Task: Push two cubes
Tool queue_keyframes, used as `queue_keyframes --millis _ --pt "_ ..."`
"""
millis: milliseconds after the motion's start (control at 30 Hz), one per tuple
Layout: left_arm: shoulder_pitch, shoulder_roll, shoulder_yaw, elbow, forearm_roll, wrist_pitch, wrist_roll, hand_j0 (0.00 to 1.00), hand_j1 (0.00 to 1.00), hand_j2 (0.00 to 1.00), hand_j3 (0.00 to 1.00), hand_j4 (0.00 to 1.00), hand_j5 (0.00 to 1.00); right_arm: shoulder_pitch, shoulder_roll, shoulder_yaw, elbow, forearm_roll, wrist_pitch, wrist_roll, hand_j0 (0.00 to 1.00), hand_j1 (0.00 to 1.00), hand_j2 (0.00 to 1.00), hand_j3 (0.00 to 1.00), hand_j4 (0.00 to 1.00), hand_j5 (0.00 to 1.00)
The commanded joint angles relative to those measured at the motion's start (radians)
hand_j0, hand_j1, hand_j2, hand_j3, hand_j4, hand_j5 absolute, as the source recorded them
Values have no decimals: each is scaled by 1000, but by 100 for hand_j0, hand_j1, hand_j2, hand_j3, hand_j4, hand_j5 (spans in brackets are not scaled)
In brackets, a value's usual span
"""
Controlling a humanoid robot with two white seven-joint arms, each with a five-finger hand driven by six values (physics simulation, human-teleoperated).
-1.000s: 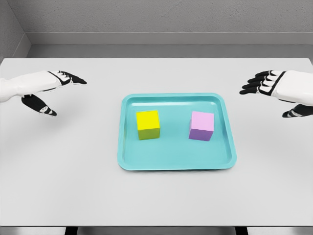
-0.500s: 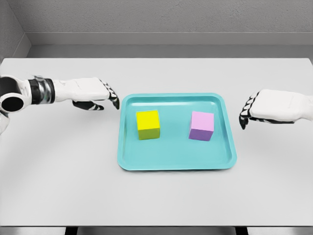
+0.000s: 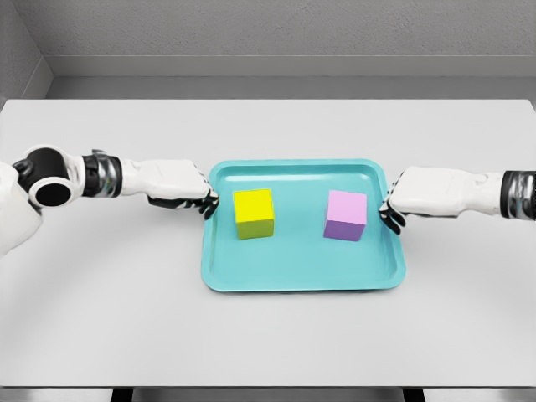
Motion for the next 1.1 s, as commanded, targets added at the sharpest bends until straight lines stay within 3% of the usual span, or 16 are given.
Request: queue_keyframes --millis 0,100,433,867,1067 --pt "0 -17 -10 5 8 0 -4 38 38 38 38 38 38 -2 25 11 38 0 2 0 21 21 21 21 21 21" --pt "-3 -37 -10 22 -11 0 -4 38 38 38 38 38 38 -11 63 17 86 40 2 0 21 21 21 21 21 21" --pt "-17 -87 -8 59 -32 0 -4 38 38 38 38 38 38 -45 88 81 173 41 2 0 24 24 24 24 24 24" --pt "-23 -135 -10 55 -31 0 -4 38 38 38 38 38 38 -74 139 133 185 49 2 0 24 24 24 24 24 24" --pt "-52 -142 -8 50 -5 0 -4 40 40 40 40 40 40 -101 168 173 182 57 2 0 24 24 24 24 24 24"
